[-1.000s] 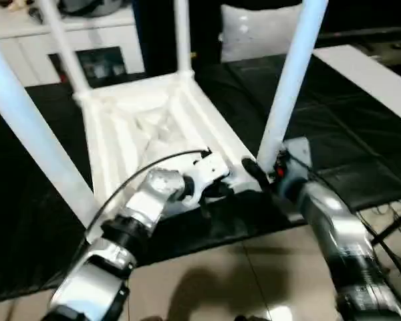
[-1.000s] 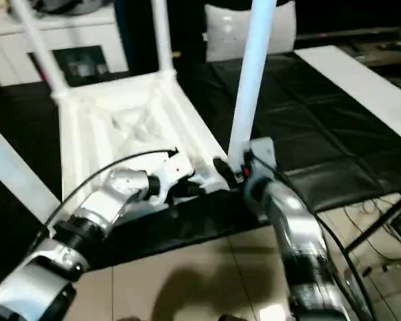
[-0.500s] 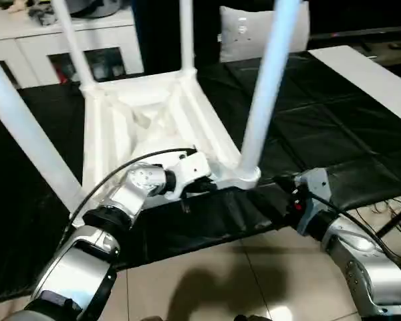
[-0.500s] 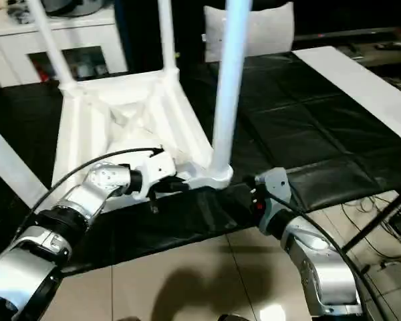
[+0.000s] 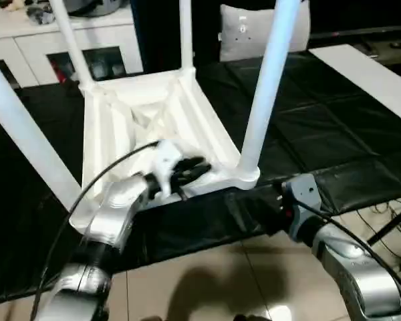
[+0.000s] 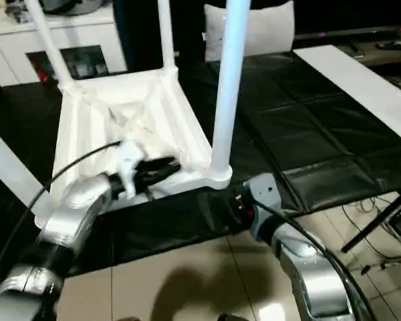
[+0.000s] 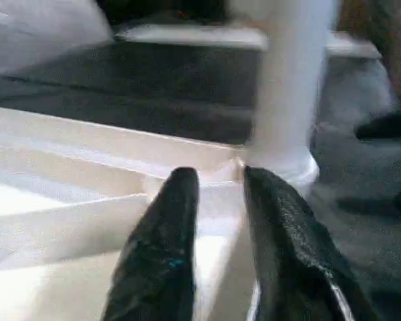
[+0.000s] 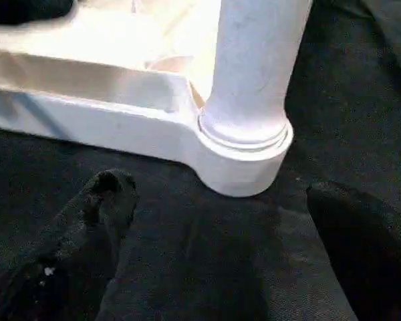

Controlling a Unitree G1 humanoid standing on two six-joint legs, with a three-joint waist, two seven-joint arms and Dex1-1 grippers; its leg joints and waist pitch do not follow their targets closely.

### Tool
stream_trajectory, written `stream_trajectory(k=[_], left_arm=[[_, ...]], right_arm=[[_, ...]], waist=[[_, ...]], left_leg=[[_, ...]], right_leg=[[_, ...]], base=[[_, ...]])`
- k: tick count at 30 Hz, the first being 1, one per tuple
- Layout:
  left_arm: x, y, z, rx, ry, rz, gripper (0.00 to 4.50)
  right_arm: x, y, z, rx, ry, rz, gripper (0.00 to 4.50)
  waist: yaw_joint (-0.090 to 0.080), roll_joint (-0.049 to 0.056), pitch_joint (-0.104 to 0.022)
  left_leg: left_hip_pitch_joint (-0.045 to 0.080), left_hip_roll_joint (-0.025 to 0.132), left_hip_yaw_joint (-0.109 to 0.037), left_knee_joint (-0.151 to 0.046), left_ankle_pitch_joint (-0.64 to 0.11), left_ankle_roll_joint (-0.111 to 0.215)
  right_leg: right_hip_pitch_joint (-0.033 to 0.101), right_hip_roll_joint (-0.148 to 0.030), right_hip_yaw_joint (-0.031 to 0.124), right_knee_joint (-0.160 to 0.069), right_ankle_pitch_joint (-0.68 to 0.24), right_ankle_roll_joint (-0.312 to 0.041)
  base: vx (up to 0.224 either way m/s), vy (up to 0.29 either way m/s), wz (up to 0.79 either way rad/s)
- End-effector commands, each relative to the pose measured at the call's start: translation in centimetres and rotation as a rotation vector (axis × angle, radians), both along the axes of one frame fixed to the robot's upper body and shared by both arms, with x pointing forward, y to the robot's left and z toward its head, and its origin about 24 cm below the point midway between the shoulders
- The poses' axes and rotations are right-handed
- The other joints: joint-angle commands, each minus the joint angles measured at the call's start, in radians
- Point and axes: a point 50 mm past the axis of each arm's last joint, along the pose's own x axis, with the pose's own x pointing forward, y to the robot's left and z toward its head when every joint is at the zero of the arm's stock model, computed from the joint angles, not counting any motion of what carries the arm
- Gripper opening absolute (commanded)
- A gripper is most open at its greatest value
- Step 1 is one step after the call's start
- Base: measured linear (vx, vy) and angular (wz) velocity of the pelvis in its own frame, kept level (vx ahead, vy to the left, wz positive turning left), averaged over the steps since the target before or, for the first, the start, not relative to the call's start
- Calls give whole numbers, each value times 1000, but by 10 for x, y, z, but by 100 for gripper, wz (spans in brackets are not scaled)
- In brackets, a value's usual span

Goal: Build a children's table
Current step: Rotate leg to tighten

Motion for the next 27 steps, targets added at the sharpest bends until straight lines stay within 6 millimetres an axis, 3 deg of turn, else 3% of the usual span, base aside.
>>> stream_trajectory(k=[1, 2, 3, 4, 5, 6, 7, 8, 9, 10, 11, 12, 13, 14, 15, 16, 17, 18, 19, 20, 21, 22, 24, 26, 27], left_arm=[[-5, 3, 6, -41, -23, 111, 169], [-10, 4, 2, -47, -2, 162, 169], [-13, 4, -1, -51, 20, 192, 180], [-18, 4, -9, -35, 74, 257, 184], [-20, 4, -11, -17, 75, 270, 195], [-23, 3, -14, -8, 89, 286, 195], [-25, 2, -15, -12, 95, 302, 216], [-26, 1, -13, -16, 90, 309, 216], [-27, 1, -12, -19, 88, 313, 224], [-28, 2, -10, -22, 85, 326, 229], [-28, 4, -9, -21, 78, 346, 238], [-28, 6, -8, -19, 77, 362, 252], [-29, 7, -8, -14, 78, 363, 260], [-31, 7, -8, -13, 85, 363, 266], [-32, 7, -8, -11, 89, 364, 284], [-33, 8, -9, 0, 88, 372, 284], [-33, 9, -8, 11, 74, 375, 295], [-33, 9, -8, 11, 74, 375, 295], [-34, 10, -9, 17, 73, 386, 308], [-34, 10, -9, 17, 74, 388, 321], [-34, 11, -10, 16, 87, 404, 321], [-34, 13, -11, 14, 96, 427, 329], [-34, 16, -12, 14, 101, 445, 346], [-38, 17, -13, 23, 102, 419, 360], [-39, 17, -13, 24, 101, 414, 371]], right_arm=[[2, 3, -3, -23, 8, 18, 450], [3, 4, -5, -22, 8, 28, 450], [4, 5, -5, -20, 7, 33, 450], [5, 6, -5, -7, 1, 40, 450], [5, 6, -6, -4, -1, 38, 450], [6, 6, -6, 2, -3, 38, 450], [7, 7, -6, 11, 2, 45, 450], [7, 8, -7, 11, 8, 50, 450], [8, 8, -7, 11, 12, 53, 450], [9, 9, -9, 18, 31, 75, 450], [11, 10, -10, 34, 48, 95, 450], [12, 11, -10, 44, 54, 105, 450], [13, 12, -11, 84, 73, 118, 450], [16, 13, -12, 120, 84, 121, 450], [19, 12, -14, 137, 86, 106, 450], [25, 11, -16, 148, 78, 81, 450], [26, 10, -18, 143, 75, 82, 450], [26, 10, -18, 143, 75, 82, 450], [23, 8, -16, 145, 73, 85, 450], [22, 8, -16, 146, 73, 84, 450], [20, 7, -14, 149, 72, 76, 450], [19, 6, -12, 140, 68, 57, 450], [20, 6, -9, 136, 57, 49, 450], [22, 10, -1, 157, 22, 86, 450], [22, 10, 0, 159, 19, 91, 450]], waist=[[-4, 7, -60], [-31, 11, -58], [-36, 20, -53], [-56, 21, -42], [-64, 8, -40], [-65, -14, -40], [-38, -41, -37], [0, -75, -51], [11, -74, -50], [29, -78, -48], [33, -87, -53], [36, -83, -52], [42, -75, -50], [44, -57, -49], [36, -54, -48], [22, -15, -51], [-11, 1, -59], [-15, 7, -53], [-19, -2, -46], [-10, -21, -37], [-7, -28, -33], [-1, -40, -31], [-3, -43, -29], [-15, -43, -30], [-16, -41, -33]], left_leg=[[-25, 72, -89, -99, -251, 106], [-27, 114, -147, -123, -327, 117], [-18, 138, -176, -145, -381, 124], [11, 160, -229, -171, -455, 162], [25, 155, -245, -168, -452, 184], [13, 111, -255, -156, -399, 226], [-62, -21, -168, -58, -258, 184], [-38, -49, -84, 67, -76, 106], [-61, -41, -79, 99, -29, 83], [-85, -34, -73, 132, -36, 71], [-119, -26, -81, 154, -86, 73], [-114, -19, -85, 158, -99, 62], [-88, -7, -86, 141, -105, 39], [-72, 6, -82, 83, -83, 56], [-65, 13, -80, 52, -53, 82], [4, 54, -76, -28, -12, 102], [25, 154, -124, -71, -61, 139], [22, 167, -130, -84, -119, 133], [31, 143, -110, -84, -252, 100], [35, 99, -73, -75, -385, 22], [37, 77, -58, -68, -414, -5], [42, 56, -43, -60, -402, -14], [37, 48, -38, -59, -347, -3], [26, 55, -46, -65, -350, -4], [25, 57, -49, -66, -354, -4]], right_leg=[[83, -72, 10, -55, -373, -62], [86, -56, 14, -17, -277, -74], [81, -41, 21, 14, -244, -81], [49, -8, 42, 74, -255, -106], [33, -3, 60, 93, -254, -130], [39, -12, 91, 86, -240, -221], [71, -97, 125, -30, -301, -255], [77, -184, 95, -95, -528, -70], [82, -208, 90, -98, -594, 36], [78, -235, 104, -96, -590, 201], [104, -262, 110, -65, -477, 285], [103, -278, 86, -62, -427, 289], [103, -283, 56, -76, -369, 190], [124, -229, 50, -74, -346, 6], [131, -199, 26, -72, -322, -65], [97, -84, 10, -51, -287, -110], [78, -44, 25, 16, -178, -92], [78, -49, 40, 32, -139, -88], [67, -60, 67, 17, -120, -108], [67, -86, 87, -31, -245, -130], [65, -92, 93, -49, -343, -129], [64, -96, 95, -72, -520, -95], [62, -95, 91, -92, -673, -23], [64, -89, 78, -99, -683, 17], [67, -90, 76, -97, -667, 18]], base=[[-12, -13, 24], [-10, -43, 50], [43, -82, 60], [43, -82, 60], [60, -137, 72], [-16, -179, 71], [-16, -179, 71], [-34, -202, 53], [-16, -183, 47], [-16, -183, 47], [-26, -111, 43], [-42, -32, 37], [-42, -32, 37], [-51, 14, 40], [-51, 50, 29], [-51, 50, 29], [-71, 73, 6], [-76, 68, -2], [-76, 68, -2], [-55, 40, 11], [0, 0, 0], [0, 0, 0], [-26, 5, 1], [0, 0, 0], [0, 0, 0]])
